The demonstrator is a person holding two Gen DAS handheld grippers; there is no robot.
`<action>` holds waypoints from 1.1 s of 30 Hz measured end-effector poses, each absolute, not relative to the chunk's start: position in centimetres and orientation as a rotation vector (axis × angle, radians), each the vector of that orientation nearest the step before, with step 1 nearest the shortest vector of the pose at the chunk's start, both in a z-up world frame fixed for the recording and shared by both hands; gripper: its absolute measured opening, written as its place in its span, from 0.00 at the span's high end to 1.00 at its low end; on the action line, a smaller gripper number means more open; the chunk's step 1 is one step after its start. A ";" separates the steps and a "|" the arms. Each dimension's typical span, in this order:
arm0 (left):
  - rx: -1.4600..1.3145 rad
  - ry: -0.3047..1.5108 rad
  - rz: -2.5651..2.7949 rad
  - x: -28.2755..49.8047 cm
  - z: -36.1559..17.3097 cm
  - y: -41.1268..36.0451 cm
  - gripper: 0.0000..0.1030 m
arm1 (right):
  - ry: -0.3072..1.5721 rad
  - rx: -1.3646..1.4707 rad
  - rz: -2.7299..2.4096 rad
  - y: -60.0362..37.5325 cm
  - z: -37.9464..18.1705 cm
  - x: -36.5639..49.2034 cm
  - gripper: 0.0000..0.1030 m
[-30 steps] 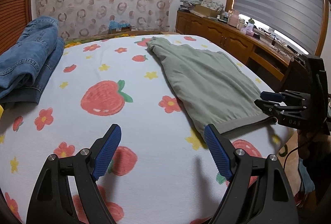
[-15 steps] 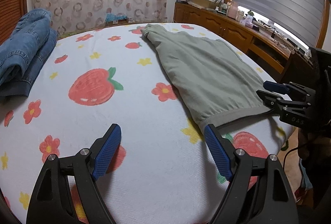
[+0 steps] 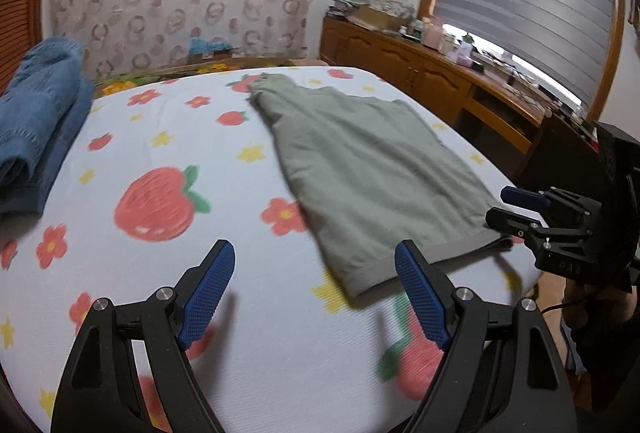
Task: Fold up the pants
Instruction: 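Move the left tool to the folded sweatshirt's hem and close on it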
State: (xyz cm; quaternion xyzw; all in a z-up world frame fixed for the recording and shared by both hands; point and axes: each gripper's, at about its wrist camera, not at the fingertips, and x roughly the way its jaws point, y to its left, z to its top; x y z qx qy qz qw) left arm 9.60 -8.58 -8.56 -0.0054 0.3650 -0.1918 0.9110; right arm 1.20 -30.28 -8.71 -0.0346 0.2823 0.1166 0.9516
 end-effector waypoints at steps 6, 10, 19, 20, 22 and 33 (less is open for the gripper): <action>0.005 0.765 -0.463 10.2 -8.0 -10.4 0.39 | 0.571 -0.059 0.238 -31.6 -8.7 -0.2 0.47; 0.034 0.787 -0.464 10.1 -8.5 -11.2 0.42 | 0.583 -0.036 0.250 -31.9 -8.9 -0.4 0.52; 0.028 0.830 -0.433 10.3 -10.1 -10.7 0.43 | 0.618 0.016 0.292 -31.2 -8.9 0.7 0.56; 0.026 0.831 -0.434 10.3 -10.2 -10.7 0.43 | 0.623 0.021 0.298 -31.1 -9.0 0.8 0.57; 0.027 0.827 -0.435 10.3 -10.3 -10.7 0.43 | 0.626 0.019 0.301 -30.9 -9.0 1.1 0.59; 0.002 0.823 -0.481 10.1 -10.3 -10.9 0.64 | 0.627 0.062 0.342 -30.1 -9.4 1.4 0.82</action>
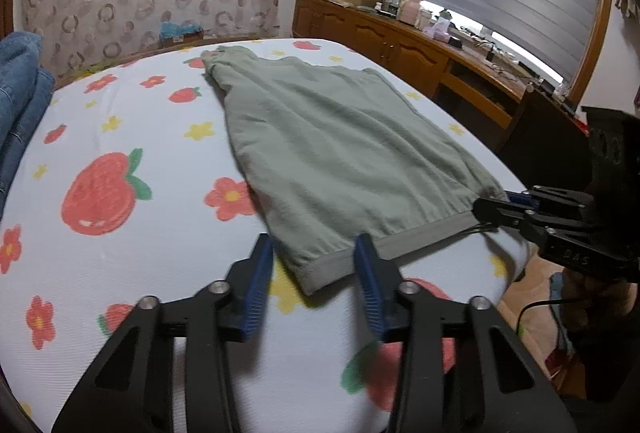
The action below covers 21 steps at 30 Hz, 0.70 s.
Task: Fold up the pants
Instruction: 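Move the left tool to the folded sweatshirt's hem and close on it, then close the right tool on the hem while the left tool lifts it up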
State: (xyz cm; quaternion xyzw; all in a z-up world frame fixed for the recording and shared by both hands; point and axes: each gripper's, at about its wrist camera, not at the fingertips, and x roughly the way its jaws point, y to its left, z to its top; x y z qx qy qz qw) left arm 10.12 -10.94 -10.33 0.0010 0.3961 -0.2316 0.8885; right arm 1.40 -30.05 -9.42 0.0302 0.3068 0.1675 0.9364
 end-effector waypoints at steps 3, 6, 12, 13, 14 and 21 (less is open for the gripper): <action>-0.011 0.822 -0.491 10.0 -10.3 -11.1 0.66 | 0.622 0.066 0.345 -30.0 -9.5 1.3 0.85; -0.027 0.825 -0.503 10.0 -10.3 -11.1 0.71 | 0.615 0.073 0.348 -29.8 -9.6 1.3 0.89; -0.072 0.776 -0.525 9.5 -9.4 -10.8 0.90 | 0.594 0.102 0.359 -29.5 -9.6 1.0 0.93; -0.073 0.759 -0.529 9.3 -9.0 -10.8 0.90 | 0.584 0.102 0.362 -29.5 -9.4 1.0 0.93; -0.069 0.739 -0.530 9.0 -8.4 -10.8 0.90 | 0.578 0.103 0.364 -29.4 -9.2 0.9 0.93; -0.072 0.604 -0.550 7.3 -2.9 -9.5 0.91 | 0.479 0.092 0.394 -29.3 -5.5 -0.5 0.93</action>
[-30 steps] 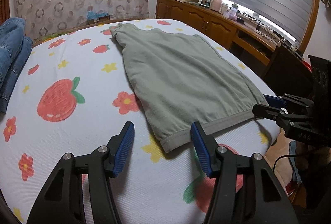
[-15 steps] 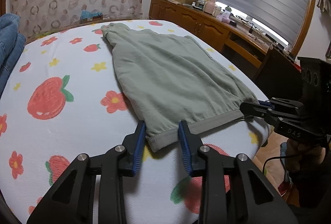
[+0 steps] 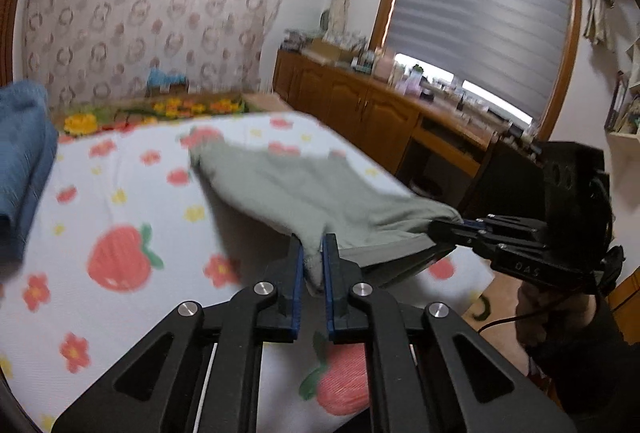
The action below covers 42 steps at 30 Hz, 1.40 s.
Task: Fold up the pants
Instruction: 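Close the right tool on the hem while the left tool lifts it up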
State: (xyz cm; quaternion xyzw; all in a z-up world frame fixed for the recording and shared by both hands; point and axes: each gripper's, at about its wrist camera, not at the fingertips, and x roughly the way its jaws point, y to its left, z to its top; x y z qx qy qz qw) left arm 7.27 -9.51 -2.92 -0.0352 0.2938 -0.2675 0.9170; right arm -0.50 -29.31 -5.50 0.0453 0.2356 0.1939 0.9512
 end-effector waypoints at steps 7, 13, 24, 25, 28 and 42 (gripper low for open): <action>-0.069 0.485 -0.539 6.2 2.3 -7.6 0.91 | 0.342 0.045 0.446 -28.1 0.3 -2.1 0.93; -0.081 0.387 -0.514 5.2 6.1 -5.7 0.91 | 0.233 0.000 0.486 -26.7 5.1 -3.3 0.93; -0.068 0.331 -0.415 7.7 7.5 -1.9 0.91 | 0.189 -0.055 0.565 -24.3 7.6 -0.3 0.93; -0.056 0.334 -0.395 8.8 7.3 -1.6 0.91 | 0.199 -0.062 0.565 -24.2 7.2 0.8 0.93; -0.035 0.338 -0.366 11.4 8.0 -1.2 0.91 | 0.217 -0.074 0.557 -24.0 8.2 4.6 0.93; 0.000 0.406 -0.334 16.0 7.0 1.5 0.91 | 0.311 -0.084 0.560 -20.0 11.1 14.3 0.93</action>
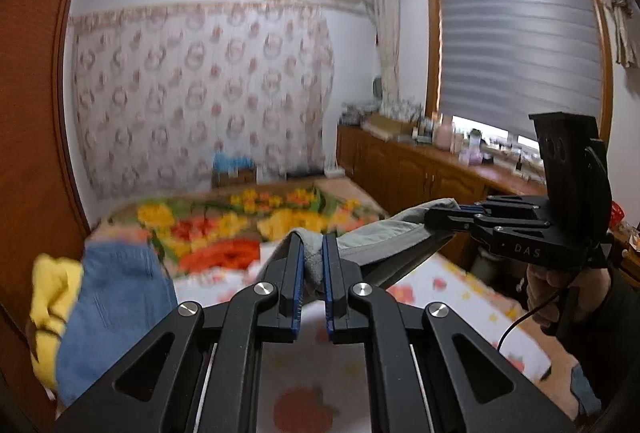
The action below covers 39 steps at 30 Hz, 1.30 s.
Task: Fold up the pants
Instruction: 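Close the right tool on the hem while the left tool lifts it up, then carry the held hem with both tools over the garment and lower it onto the other end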
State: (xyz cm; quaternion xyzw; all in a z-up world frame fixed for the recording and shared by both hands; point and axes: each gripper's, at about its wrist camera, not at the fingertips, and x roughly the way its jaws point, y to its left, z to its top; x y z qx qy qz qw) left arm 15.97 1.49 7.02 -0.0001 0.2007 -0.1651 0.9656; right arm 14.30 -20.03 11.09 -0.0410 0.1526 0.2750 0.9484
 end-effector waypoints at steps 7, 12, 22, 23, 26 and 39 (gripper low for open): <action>-0.036 0.487 -0.357 13.1 2.5 2.2 0.91 | 0.416 -0.123 0.562 -17.6 8.0 14.4 0.93; -0.035 0.499 -0.374 11.2 1.7 1.8 0.91 | 0.431 -0.134 0.553 -17.6 8.4 13.5 0.93; -0.024 0.516 -0.400 8.5 1.2 1.1 0.91 | 0.452 -0.096 0.537 -18.6 6.5 9.1 0.93; -0.026 0.520 -0.400 8.4 1.0 1.1 0.91 | 0.455 -0.093 0.539 -18.7 6.1 8.7 0.93; -0.030 0.537 -0.401 8.2 0.3 1.0 0.91 | 0.467 -0.084 0.542 -18.8 5.5 8.7 0.93; -0.040 0.588 -0.406 7.4 -2.0 0.9 0.91 | 0.500 -0.057 0.544 -18.6 3.6 9.0 0.93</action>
